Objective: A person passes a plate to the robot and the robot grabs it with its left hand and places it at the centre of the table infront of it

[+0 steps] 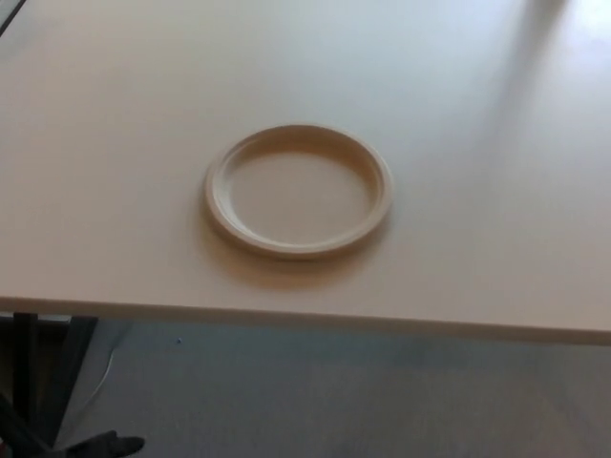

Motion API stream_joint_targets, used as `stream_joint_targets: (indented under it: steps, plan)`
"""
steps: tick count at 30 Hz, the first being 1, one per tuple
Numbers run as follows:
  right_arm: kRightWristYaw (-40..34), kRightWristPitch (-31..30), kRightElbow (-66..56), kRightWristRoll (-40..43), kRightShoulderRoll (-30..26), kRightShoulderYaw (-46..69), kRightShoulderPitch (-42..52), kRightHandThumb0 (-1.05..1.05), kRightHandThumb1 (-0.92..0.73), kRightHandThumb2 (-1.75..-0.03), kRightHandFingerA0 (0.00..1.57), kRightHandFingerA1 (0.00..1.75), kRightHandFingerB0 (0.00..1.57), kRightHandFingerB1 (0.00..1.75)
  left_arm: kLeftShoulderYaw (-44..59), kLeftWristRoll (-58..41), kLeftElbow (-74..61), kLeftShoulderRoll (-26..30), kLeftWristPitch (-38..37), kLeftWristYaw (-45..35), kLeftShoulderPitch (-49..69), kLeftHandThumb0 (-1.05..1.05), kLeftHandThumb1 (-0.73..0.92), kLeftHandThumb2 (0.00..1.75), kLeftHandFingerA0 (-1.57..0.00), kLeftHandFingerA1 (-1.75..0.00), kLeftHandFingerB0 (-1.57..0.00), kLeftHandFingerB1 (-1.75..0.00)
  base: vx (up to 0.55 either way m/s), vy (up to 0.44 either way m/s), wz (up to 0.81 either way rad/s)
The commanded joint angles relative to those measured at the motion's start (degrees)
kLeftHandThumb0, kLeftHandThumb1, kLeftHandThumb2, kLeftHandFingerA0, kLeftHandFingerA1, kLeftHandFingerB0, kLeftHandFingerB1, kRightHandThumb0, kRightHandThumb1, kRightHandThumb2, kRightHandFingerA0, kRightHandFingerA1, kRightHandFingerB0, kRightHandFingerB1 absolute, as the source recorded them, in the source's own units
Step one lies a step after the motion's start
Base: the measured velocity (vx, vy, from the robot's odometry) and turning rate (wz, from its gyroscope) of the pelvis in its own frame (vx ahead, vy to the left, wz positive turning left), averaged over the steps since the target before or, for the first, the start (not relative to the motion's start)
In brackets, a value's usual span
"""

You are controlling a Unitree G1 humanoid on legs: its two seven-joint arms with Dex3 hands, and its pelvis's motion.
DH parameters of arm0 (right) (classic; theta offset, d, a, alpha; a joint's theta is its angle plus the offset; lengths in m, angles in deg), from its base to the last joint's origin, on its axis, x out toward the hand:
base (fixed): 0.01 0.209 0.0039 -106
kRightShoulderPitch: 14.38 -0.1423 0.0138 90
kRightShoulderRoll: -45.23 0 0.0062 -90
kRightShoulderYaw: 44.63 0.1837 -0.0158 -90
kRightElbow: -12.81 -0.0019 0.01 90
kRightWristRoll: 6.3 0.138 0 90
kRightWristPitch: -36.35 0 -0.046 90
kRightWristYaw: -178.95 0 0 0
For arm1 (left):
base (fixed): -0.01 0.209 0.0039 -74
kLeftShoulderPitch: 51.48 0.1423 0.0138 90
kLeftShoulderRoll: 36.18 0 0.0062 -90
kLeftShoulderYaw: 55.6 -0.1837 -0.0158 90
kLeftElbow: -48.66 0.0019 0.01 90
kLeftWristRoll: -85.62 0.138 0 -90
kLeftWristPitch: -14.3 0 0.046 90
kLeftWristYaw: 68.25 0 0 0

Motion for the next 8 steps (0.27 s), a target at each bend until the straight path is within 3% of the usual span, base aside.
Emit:
stream_joint_targets:
  steps: [1,5,6,8]
  plan:
    - [-1.07,0.46,0.07,0.0,0.32,0.25,2.35,-0.73,-0.67,-1.08,0.35,0.63,0.25,0.54,-4.45,7.04,26.65,-1.06,9.07,12.89,-12.95,-0.82,0.72,0.99,-0.22,-0.44,-0.16,-0.4,0.0,0.0,0.0]
    - [-1.68,1.15,-0.29,-0.15,0.32,0.13,3.0,-0.73,-0.67,-1.09,0.36,0.64,0.26,0.55,-6.29,6.87,35.69,-1.88,9.84,16.02,-15.24,-0.84,0.75,1.04,-0.25,-0.45,-0.13,-0.39,0.0,0.0,0.0]
    - [-1.71,1.42,-0.3,-0.19,0.23,0.13,3.03,-0.73,-0.84,-0.65,0.37,0.56,0.34,0.45,-6.54,6.57,37.81,-2.08,10.1,16.33,-15.8,-0.84,0.76,1.05,-0.27,-0.46,-0.13,-0.4,0.0,0.0,0.0]
    - [-1.7,1.31,-0.29,-0.29,0.18,0.05,2.93,-0.73,-0.84,-0.65,0.37,0.56,0.34,0.45,-6.73,6.32,38.92,-2.08,9.7,16.59,-16.14,-0.84,0.76,1.05,-0.27,-0.46,-0.13,-0.4,0.0,0.0,0.0]
